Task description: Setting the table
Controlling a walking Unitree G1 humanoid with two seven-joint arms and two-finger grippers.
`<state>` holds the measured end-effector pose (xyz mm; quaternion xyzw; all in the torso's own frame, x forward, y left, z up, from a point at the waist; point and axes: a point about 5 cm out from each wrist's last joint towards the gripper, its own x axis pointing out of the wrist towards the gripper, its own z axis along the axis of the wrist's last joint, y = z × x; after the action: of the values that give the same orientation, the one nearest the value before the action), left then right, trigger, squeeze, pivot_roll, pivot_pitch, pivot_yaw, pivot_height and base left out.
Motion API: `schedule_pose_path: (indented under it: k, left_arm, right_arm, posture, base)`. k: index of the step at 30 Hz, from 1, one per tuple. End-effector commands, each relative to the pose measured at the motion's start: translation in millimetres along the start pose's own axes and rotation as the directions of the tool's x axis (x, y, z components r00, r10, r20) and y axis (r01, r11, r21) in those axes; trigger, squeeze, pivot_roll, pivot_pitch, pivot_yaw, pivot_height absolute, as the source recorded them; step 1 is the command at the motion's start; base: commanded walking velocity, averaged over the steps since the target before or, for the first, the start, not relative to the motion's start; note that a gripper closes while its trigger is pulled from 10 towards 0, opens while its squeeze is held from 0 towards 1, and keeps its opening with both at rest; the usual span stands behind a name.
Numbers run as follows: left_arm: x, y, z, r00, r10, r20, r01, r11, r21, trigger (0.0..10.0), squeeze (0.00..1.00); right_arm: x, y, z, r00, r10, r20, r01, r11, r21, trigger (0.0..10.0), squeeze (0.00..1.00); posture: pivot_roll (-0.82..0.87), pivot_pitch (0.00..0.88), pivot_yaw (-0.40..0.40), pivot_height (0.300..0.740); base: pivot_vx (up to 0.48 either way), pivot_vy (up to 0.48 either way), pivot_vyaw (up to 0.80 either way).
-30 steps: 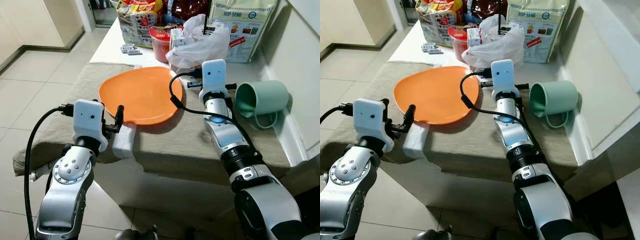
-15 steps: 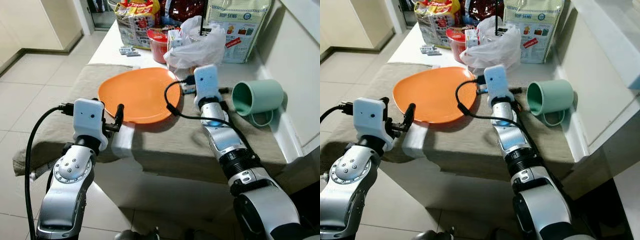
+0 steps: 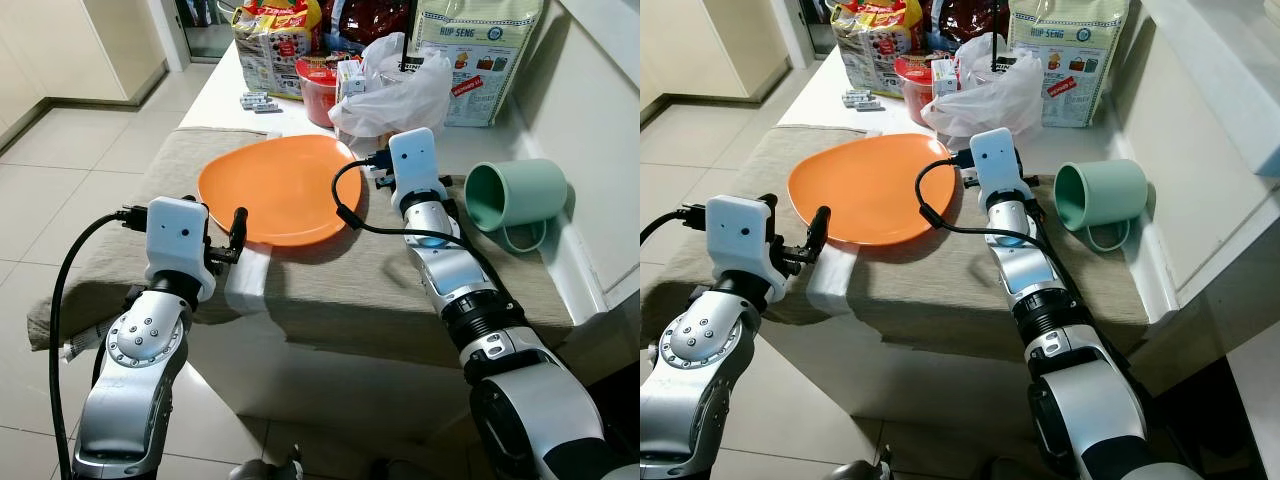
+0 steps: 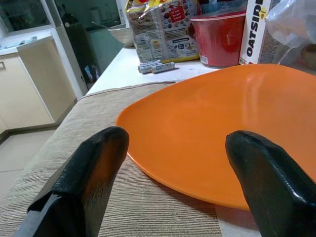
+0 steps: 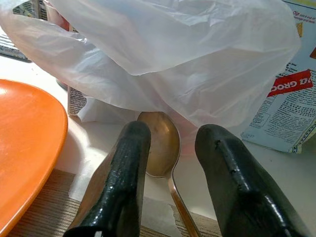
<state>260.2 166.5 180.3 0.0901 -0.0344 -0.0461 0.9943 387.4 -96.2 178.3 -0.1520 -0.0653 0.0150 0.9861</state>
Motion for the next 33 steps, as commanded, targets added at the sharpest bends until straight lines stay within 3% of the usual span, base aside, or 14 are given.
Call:
schedule_pose_path:
  k: [1, 17, 19, 33]
  left_arm:
    - [-0.6, 0.3, -2.1, 1.0, 0.002, -0.007, -0.002, 1.0, 0.007, 10.0, 0.0]
    - [-0.6, 0.5, -1.5, 1.0, -0.001, -0.007, 0.001, 1.0, 0.008, 10.0, 0.0]
    - [-0.7, 0.3, -1.7, 1.0, -0.001, -0.008, 0.001, 1.0, 0.007, 10.0, 0.0]
    - [-1.3, 0.1, -1.9, 1.0, -0.003, -0.011, 0.003, 1.0, 0.009, 10.0, 0.0]
  right_arm:
    - [0.7, 0.8, 1.5, 1.0, -0.002, 0.003, 0.002, 1.0, 0.004, 10.0, 1.0]
    - [1.6, 2.7, -3.4, 0.999, 0.005, -0.05, -0.003, 0.999, 0.043, 10.0, 1.0]
    - [3.0, 4.2, -6.2, 0.994, 0.016, -0.106, -0.003, 0.993, 0.118, 10.0, 0.0]
    - [11.0, -6.1, -4.3, 0.988, -0.008, -0.156, 0.037, 0.982, 0.185, 10.0, 0.0]
  posture:
    - [0.02, 0.079, 0.039, 0.74]
    - [0.03, 0.084, 0.041, 0.74]
    - [0.03, 0.085, 0.042, 0.74]
    - [0.03, 0.09, 0.044, 0.74]
  base:
    - [0.0, 0.0, 0.0]
    - [0.0, 0.0, 0.0]
    - [0.0, 0.0, 0.0]
    - [0.0, 0.0, 0.0]
